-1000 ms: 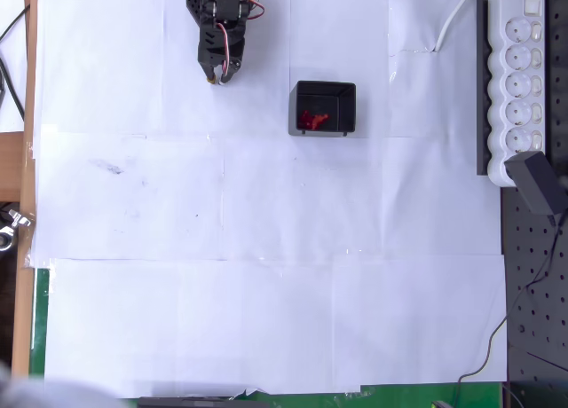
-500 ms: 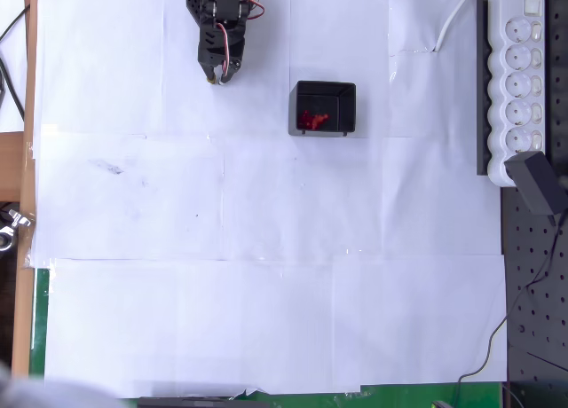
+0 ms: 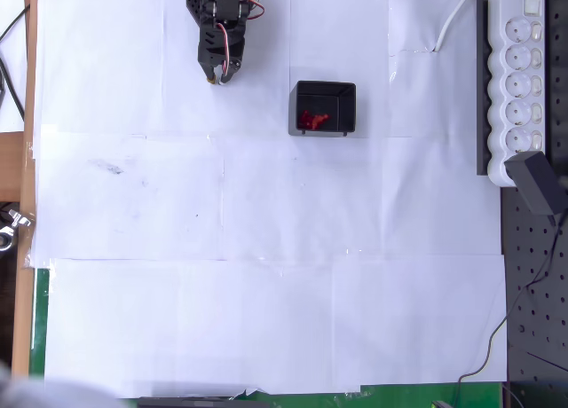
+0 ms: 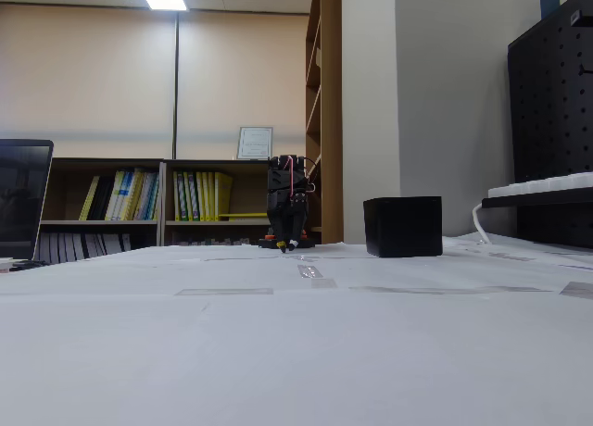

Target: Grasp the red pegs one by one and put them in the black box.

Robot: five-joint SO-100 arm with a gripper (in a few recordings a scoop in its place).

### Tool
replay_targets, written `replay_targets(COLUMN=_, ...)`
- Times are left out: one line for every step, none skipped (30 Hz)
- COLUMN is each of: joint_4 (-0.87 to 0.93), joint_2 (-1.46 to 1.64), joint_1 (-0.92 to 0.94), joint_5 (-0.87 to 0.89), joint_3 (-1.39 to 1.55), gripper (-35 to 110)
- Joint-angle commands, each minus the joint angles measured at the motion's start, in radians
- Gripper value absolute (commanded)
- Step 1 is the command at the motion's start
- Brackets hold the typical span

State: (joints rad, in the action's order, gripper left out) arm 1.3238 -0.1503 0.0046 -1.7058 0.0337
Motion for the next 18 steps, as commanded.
replay_targets(joint_4=0.005, joint_2=-0.023, joint_1=0.008, joint_5=-0.011, joint_3=-0.008, gripper=0)
replay_targets(joint_4=0.005, joint_2=-0.023, joint_1=0.008, joint_5=-0.011, joint_3=-0.008, gripper=0)
replay_targets(joint_4=0.005, joint_2=-0.023, joint_1=0.008, joint_5=-0.011, joint_3=-0.008, gripper=0)
replay_targets(joint_4=0.005, joint_2=-0.023, joint_1=0.008, joint_5=-0.011, joint_3=-0.008, gripper=0)
replay_targets(joint_4=0.005, joint_2=-0.023, joint_1=0.008, joint_5=-0.011, joint_3=-0.008, gripper=0)
replay_targets(joint_4=0.005, joint_2=-0.023, joint_1=0.008, joint_5=-0.011, joint_3=-0.008, gripper=0)
replay_targets(joint_4=0.005, joint_2=-0.023, joint_1=0.008, joint_5=-0.011, joint_3=-0.008, gripper=0)
replay_targets(joint_4=0.005, joint_2=-0.023, joint_1=0.008, joint_5=-0.011, joint_3=-0.008, gripper=0)
replay_targets(joint_4=0.005, joint_2=-0.023, joint_1=0.008, joint_5=-0.011, joint_3=-0.008, gripper=0)
replay_targets(joint_4=0.005, joint_2=-0.023, joint_1=0.008, joint_5=-0.011, joint_3=-0.008, gripper=0)
replay_targets(joint_4=0.005, joint_2=-0.023, joint_1=0.008, joint_5=-0.011, joint_3=-0.008, gripper=0)
replay_targets(joint_4=0.005, joint_2=-0.023, joint_1=0.008, joint_5=-0.011, joint_3=-0.008, gripper=0)
replay_targets(joint_4=0.005, joint_2=-0.023, joint_1=0.008, joint_5=-0.011, joint_3=-0.008, gripper=0)
replay_targets(joint_4=0.005, joint_2=-0.023, joint_1=0.008, joint_5=-0.011, joint_3=-0.008, gripper=0)
replay_targets(joint_4=0.005, joint_2=-0.023, joint_1=0.008, joint_5=-0.011, joint_3=-0.008, gripper=0)
replay_targets(joint_4=0.005, joint_2=-0.023, joint_1=0.008, joint_5=-0.011, joint_3=-0.008, gripper=0)
replay_targets(joint_4=0.005, joint_2=-0.023, joint_1=0.008, joint_5=-0.011, joint_3=-0.008, gripper=0)
replay_targets(joint_4=0.005, joint_2=-0.023, joint_1=0.008, joint_5=-0.011, joint_3=-0.008, gripper=0)
